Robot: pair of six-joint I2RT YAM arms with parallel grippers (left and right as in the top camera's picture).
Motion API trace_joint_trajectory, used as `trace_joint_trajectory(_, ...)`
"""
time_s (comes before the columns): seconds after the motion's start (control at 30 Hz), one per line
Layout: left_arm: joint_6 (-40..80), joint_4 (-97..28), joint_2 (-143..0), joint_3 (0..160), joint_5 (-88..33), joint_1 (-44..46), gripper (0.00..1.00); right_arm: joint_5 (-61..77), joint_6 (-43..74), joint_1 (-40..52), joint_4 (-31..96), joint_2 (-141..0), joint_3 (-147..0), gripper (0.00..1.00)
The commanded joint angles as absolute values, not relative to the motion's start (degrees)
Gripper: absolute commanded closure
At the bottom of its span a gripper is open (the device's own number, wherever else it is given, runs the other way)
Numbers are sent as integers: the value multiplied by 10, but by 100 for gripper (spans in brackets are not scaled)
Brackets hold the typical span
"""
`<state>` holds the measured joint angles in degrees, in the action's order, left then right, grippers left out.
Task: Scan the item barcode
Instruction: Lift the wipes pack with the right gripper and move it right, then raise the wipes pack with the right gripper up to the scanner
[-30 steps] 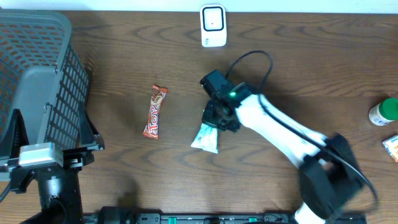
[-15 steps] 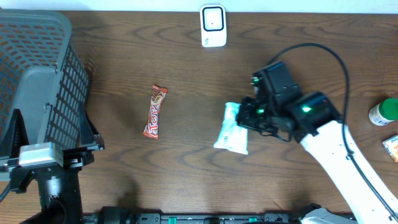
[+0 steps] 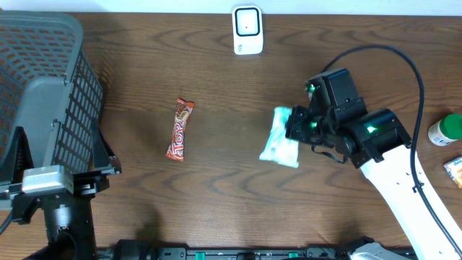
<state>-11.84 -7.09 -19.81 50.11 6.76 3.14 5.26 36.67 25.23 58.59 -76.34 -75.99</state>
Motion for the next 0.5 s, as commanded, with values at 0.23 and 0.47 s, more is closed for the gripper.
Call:
trace_joint_trajectory(0.23,-115,-69,-192,497,65,29,2,-161,263,329,488,-801,-761,98)
trace_joint_trajectory(0.47,-115,-68,-192,497,65,29,2,-406,183,389,390,-909,-761,98)
